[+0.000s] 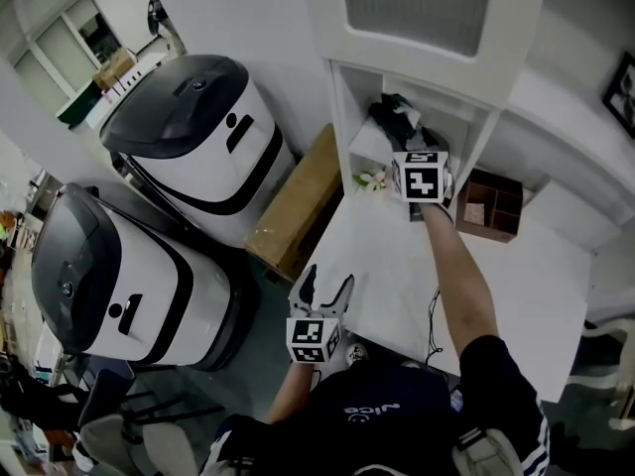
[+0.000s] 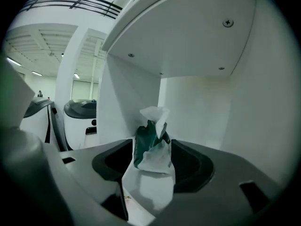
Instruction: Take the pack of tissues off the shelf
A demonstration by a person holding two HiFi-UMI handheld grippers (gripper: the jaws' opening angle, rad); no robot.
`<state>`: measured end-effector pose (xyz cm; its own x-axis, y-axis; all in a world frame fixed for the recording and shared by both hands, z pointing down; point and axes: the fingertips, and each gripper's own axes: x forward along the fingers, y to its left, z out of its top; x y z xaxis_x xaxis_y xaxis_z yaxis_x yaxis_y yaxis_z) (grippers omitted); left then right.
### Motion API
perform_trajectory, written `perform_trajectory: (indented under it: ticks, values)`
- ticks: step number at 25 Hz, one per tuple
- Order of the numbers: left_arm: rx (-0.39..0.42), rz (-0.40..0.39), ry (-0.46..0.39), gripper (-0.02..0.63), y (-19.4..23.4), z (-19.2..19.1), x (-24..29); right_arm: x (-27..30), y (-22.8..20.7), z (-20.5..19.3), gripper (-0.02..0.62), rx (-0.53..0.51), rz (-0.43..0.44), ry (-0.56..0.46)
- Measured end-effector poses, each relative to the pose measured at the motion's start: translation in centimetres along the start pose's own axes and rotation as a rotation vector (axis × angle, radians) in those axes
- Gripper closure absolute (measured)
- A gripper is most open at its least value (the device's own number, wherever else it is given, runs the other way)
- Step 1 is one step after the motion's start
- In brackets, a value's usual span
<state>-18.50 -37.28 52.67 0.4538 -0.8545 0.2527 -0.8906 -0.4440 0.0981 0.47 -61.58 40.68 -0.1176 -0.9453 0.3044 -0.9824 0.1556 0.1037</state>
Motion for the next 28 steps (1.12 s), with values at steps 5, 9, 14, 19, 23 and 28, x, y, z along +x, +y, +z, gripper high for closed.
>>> perform_trajectory:
  ticks: [5,9,14,19,23,28]
  values:
    - [-0.011,-0.005,0.019,0.27,0.9,-0.8,0.0,1.3,-0.3,-1.2,0.385,-0.035,-0.026,0.062]
    - [-0.015,-0.006,0.022,0.27,1.5,-1.0,0.0,1.7,-0.9,-1.4,0.493,-0.081,-0.074,0.093]
    - [-0.013,-0.012,0.022,0.272,2.2,-1.0,-0.1,1.2,-1.7,-1.1,0.565,-0.074,-0.116,0.068]
    - [-0.013,-0.028,0.027,0.273,2.2,-1.3,0.0,-0.5,-1.3,0.3,0.572,-0.104,-0.129,-0.01]
    - [-0.008,-0.049,0.025,0.273,1.9,-1.2,0.3,-2.4,-0.9,1.8,0.574,-0.112,-0.128,-0.058]
    - [-0.008,-0.073,0.013,0.273,1.0,-0.9,0.6,-5.5,0.3,3.4,0.574,-0.144,-0.102,-0.123]
